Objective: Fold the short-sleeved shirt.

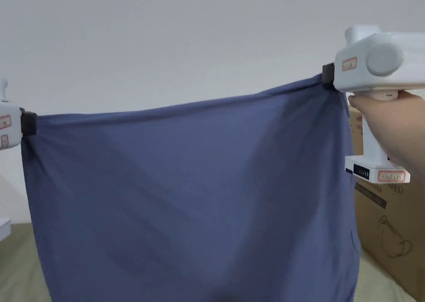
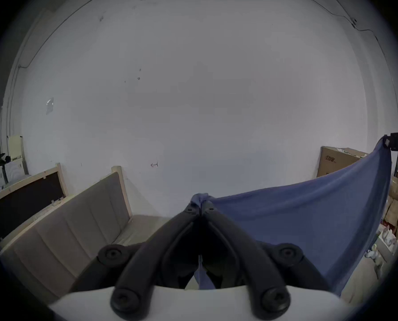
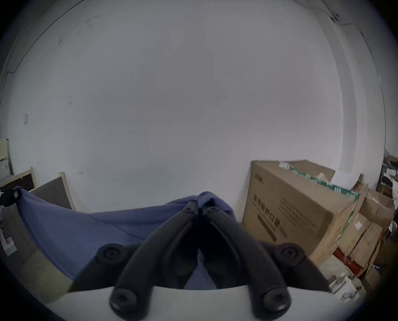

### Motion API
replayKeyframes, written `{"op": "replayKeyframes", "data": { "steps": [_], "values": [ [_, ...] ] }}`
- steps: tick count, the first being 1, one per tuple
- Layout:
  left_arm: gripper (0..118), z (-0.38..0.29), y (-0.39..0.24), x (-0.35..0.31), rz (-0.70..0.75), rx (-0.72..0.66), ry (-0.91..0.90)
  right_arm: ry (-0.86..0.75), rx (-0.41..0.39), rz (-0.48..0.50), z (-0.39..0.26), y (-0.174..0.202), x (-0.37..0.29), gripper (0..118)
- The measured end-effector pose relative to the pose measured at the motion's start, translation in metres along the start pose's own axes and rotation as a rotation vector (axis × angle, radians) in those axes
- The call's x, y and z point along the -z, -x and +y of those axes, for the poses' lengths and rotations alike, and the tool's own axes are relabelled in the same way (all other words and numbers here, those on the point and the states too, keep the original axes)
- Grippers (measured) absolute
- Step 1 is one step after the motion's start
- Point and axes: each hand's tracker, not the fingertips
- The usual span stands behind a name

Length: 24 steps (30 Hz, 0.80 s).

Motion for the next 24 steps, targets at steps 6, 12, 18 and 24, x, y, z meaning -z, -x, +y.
{"op": "replayKeyframes", "data": {
  "steps": [6,12,18,24],
  "values": [
    [0,-0.013,-0.005,0.010,0.006,-0.016,-0.073,-0.075,-0.018,-0.032,-0.016,0.002,0.008,0],
    [0,-0.092,-0.010,0.007,-0.050,-0.063,0.101,0.080,0.030,-0.015,-0.117,-0.014,0.013,0],
    [0,-0.262,-0.018,-0.037,-0.110,-0.085,0.490,0.529,0.070,0.022,-0.319,-0.027,-0.029,0],
    [0,-0.380,-0.006,-0.128,-0.184,-0.007,0.774,0.897,-0.002,0.090,-0.451,-0.070,-0.120,0]
  ]
}}
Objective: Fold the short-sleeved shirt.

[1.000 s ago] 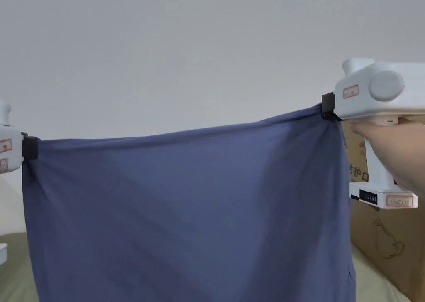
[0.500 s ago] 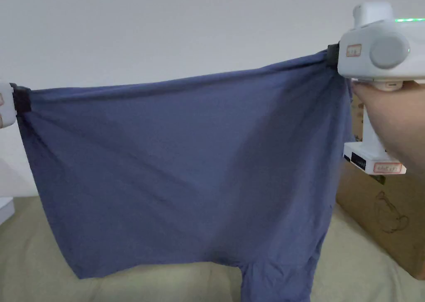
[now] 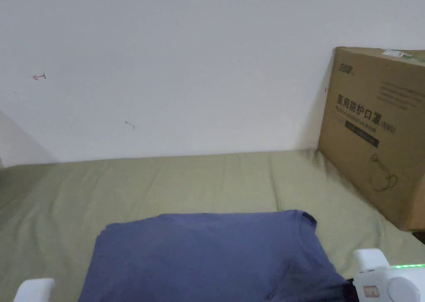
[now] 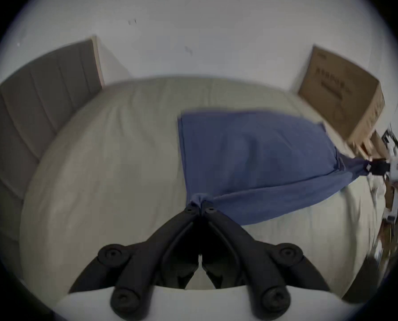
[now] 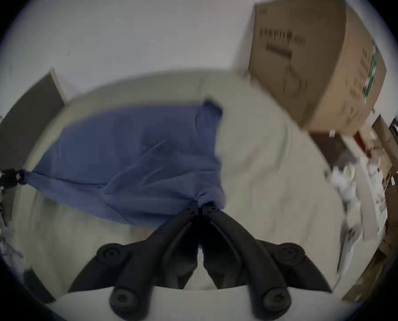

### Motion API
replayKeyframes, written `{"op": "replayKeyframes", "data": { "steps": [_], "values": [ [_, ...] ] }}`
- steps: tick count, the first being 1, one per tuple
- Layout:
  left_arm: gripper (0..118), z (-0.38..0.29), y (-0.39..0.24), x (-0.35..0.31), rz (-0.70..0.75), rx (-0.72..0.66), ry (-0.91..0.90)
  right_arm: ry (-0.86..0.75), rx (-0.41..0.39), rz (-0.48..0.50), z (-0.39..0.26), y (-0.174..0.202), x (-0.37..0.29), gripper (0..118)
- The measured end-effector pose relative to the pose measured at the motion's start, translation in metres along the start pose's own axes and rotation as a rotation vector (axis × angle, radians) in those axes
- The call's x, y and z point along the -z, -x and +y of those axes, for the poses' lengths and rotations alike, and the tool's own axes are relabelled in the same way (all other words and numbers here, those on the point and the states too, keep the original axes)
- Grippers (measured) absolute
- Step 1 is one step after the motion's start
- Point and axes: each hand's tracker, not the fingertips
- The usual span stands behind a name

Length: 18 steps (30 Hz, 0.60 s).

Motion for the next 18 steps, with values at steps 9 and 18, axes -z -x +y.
{"op": "replayKeyframes", "data": {
  "steps": [9,18],
  "values": [
    [0,-0.104,-0.002,-0.079,-0.068,0.190,0.183,0.152,-0.130,0.092,-0.118,-0.024,-0.073,0],
    [0,-0.147,0.000,-0.111,-0.071,0.185,0.266,0.263,-0.090,0.122,-0.172,-0.021,-0.093,1]
  ]
}}
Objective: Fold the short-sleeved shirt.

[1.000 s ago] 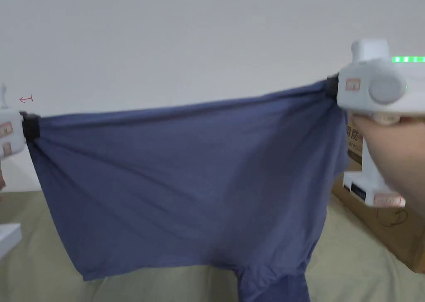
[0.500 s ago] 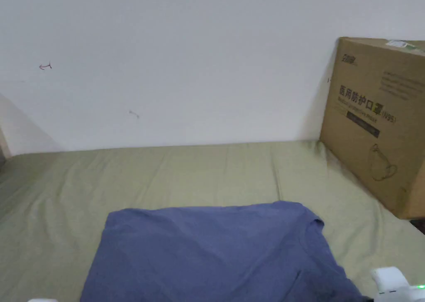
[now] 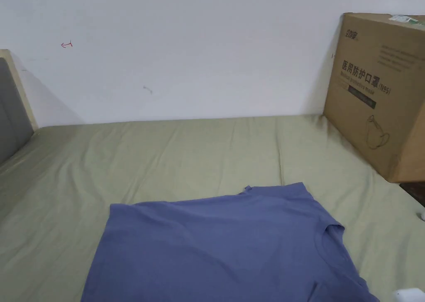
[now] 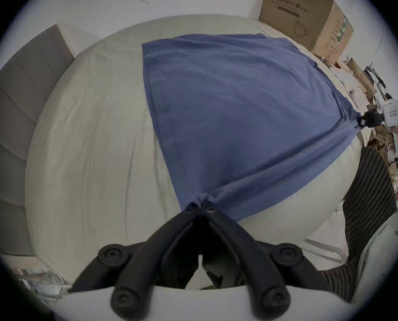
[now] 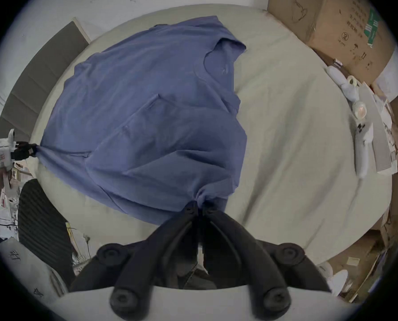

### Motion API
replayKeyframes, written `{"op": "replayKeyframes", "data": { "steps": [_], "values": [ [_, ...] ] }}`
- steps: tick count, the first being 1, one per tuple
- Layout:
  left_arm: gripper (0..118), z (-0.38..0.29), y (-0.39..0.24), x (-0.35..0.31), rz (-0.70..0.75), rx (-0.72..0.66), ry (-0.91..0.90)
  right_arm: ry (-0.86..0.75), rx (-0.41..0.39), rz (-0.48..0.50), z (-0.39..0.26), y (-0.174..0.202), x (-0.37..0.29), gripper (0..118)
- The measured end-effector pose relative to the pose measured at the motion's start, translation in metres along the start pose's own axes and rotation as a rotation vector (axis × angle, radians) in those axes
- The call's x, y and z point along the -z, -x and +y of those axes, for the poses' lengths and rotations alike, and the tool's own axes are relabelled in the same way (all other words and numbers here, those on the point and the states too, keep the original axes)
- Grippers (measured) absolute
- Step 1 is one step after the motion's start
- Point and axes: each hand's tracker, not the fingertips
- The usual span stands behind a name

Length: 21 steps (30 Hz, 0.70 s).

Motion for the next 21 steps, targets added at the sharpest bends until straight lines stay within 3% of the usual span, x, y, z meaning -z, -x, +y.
{"op": "replayKeyframes", "data": {
  "steps": [1,2,3,4,5,9,13,16,19,21],
  "values": [
    [1,-0.003,-0.002,-0.001,-0.005,-0.007,0.003,0.006,-0.009,-0.005,-0.002,0.002,0.001,2],
    [10,-0.006,-0.003,-0.002,-0.003,-0.007,0.000,0.005,-0.009,-0.009,-0.003,0.003,0.001,4],
    [28,-0.008,-0.004,-0.006,0.000,-0.004,-0.016,-0.002,-0.006,-0.016,-0.003,0.004,-0.001,13],
    [55,-0.010,-0.005,-0.009,0.008,0.001,-0.028,-0.013,0.002,-0.018,-0.004,0.005,-0.003,34],
    [91,-0.011,-0.007,-0.014,0.050,0.015,-0.036,-0.023,0.014,-0.025,-0.005,0.006,-0.007,78],
    [115,-0.014,-0.002,-0.045,0.024,-0.054,-0.152,-0.119,0.079,-0.018,-0.009,0.007,-0.030,115],
    [114,-0.003,-0.014,-0.088,-0.004,-0.114,-0.350,-0.313,0.099,0.017,-0.003,0.023,-0.071,116],
    [114,0.009,-0.037,-0.118,-0.001,-0.154,-0.559,-0.511,0.055,-0.018,0.003,0.053,-0.104,116],
    [112,0.015,-0.062,-0.136,-0.012,-0.212,-0.782,-0.869,0.051,-0.070,-0.005,0.089,-0.130,115],
    [99,0.014,-0.080,-0.142,-0.005,-0.220,-0.957,-1.073,0.061,-0.073,-0.016,0.108,-0.141,114]
  ]
}}
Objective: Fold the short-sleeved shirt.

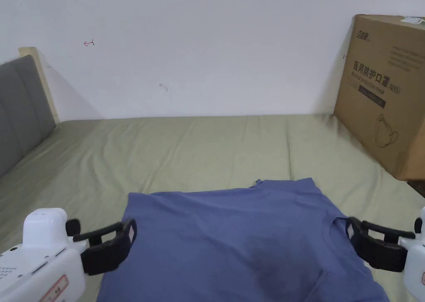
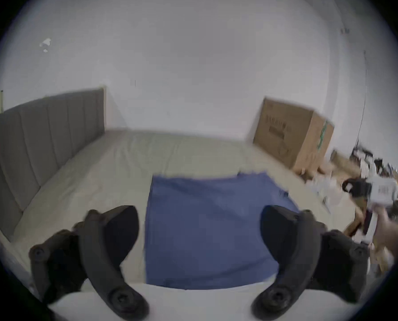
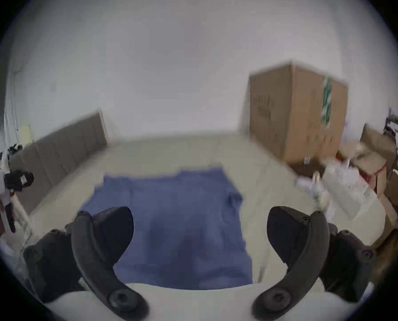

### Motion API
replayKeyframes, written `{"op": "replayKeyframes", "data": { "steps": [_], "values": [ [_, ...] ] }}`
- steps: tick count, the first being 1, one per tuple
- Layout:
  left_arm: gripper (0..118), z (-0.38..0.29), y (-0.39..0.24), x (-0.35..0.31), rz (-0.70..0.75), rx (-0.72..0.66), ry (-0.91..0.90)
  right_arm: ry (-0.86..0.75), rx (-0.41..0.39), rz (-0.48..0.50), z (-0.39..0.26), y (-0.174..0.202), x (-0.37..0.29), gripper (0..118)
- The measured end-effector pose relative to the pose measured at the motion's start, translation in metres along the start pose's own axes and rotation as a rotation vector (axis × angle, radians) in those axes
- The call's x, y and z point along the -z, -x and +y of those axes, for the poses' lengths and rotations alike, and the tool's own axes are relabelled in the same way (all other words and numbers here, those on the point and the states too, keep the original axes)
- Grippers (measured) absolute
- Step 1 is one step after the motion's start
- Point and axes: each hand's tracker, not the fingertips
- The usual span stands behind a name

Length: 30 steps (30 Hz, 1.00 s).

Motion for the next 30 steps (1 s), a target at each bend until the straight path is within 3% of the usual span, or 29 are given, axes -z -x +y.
{"op": "replayKeyframes", "data": {
  "steps": [1,3,4,5,6,8,18,20,24,25,27,28,30],
  "values": [
    [88,0.000,-0.009,-0.002,0.004,0.028,-0.052,-0.070,0.005,-0.001,0.000,0.008,-0.005,114],
    [45,-0.001,-0.028,-0.004,0.029,0.116,-0.140,-0.138,0.025,-0.004,0.003,0.022,-0.013,106],
    [22,-0.002,-0.034,-0.003,0.044,0.128,-0.157,-0.149,0.034,0.002,0.004,0.025,-0.014,90],
    [0,-0.002,-0.041,-0.002,0.070,0.131,-0.166,-0.164,0.038,0.006,0.006,0.030,-0.016,43],
    [0,-0.003,-0.046,-0.001,0.106,0.140,-0.183,-0.146,0.024,0.003,0.008,0.029,-0.009,4],
    [0,-0.003,-0.047,0.005,0.071,0.081,-0.170,-0.121,-0.035,-0.053,0.012,0.032,0.002,0],
    [0,0.001,-0.043,0.026,0.127,0.075,-0.061,-0.095,0.030,-0.069,0.017,0.029,0.024,0],
    [0,0.006,-0.027,0.033,0.118,0.077,0.088,-0.056,0.030,-0.049,0.016,0.025,0.022,0],
    [0,-0.005,0.034,0.060,0.048,0.000,0.669,0.103,-0.020,-0.004,0.004,0.016,0.025,0],
    [0,-0.019,0.050,0.064,0.085,-0.050,0.821,0.132,-0.034,-0.004,-0.002,0.012,0.025,0],
    [2,-0.049,0.070,0.062,0.118,-0.007,0.888,0.179,-0.053,-0.005,-0.013,0.008,0.028,0],
    [13,-0.062,0.074,0.059,0.156,0.031,0.887,0.205,-0.052,-0.002,-0.017,0.006,0.030,0],
    [101,-0.086,0.089,0.059,0.210,0.019,0.882,0.253,-0.040,-0.006,-0.027,0.003,0.031,0]
  ]
}}
